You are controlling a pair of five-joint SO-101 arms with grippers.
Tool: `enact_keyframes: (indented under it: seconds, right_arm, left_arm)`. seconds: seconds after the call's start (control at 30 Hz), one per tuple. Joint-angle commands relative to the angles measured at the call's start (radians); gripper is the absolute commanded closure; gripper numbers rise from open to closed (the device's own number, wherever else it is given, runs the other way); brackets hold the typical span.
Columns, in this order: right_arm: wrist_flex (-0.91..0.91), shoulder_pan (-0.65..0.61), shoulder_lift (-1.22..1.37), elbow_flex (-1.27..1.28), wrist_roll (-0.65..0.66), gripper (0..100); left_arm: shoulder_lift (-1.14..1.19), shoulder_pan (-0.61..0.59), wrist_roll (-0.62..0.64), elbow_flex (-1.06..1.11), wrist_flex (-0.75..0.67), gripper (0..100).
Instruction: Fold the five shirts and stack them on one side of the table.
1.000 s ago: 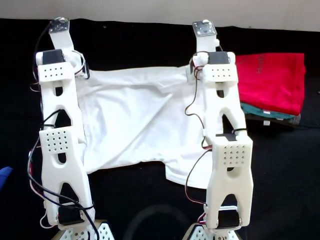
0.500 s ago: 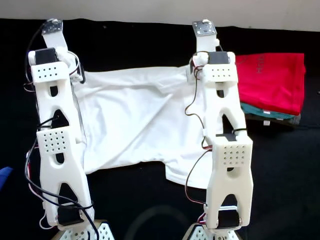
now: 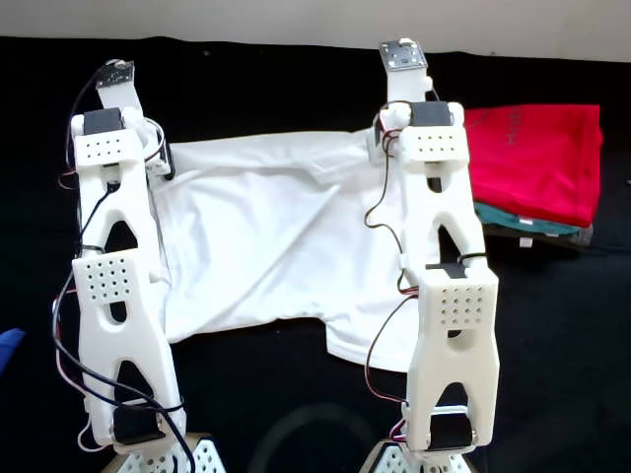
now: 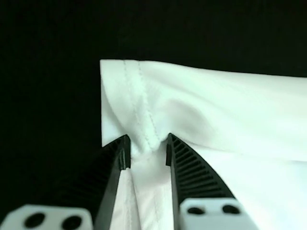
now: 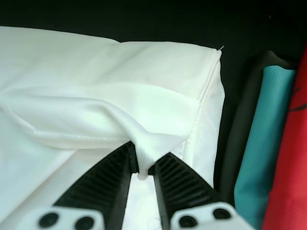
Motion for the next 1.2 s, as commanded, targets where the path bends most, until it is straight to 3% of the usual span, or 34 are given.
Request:
enact_keyframes:
  seconds: [0.0,0.33,0.97,1.17]
  right_arm:
    - [-0.007,-0.001,-0.015,-0.019,-0.008,99.2]
    - [-0.088,0.013,-0.013,-0.019,-0.008,99.2]
    - [-0.085,0.016,-0.004,-0.088,-0.008,99.2]
    - [-0.079,0.030,-0.007,-0.179,-0.011,99.2]
  left_arm:
    - [-0.015,-0.008,0.008,-0.099,-0.014,99]
    - [-0.012,-0.010,0.003,-0.354,-0.015,99]
    - [0.087,-0.053,0.002,-0.366,-0.265,99]
    - [0.025,-0.047,0.003,-0.366,-0.270,99]
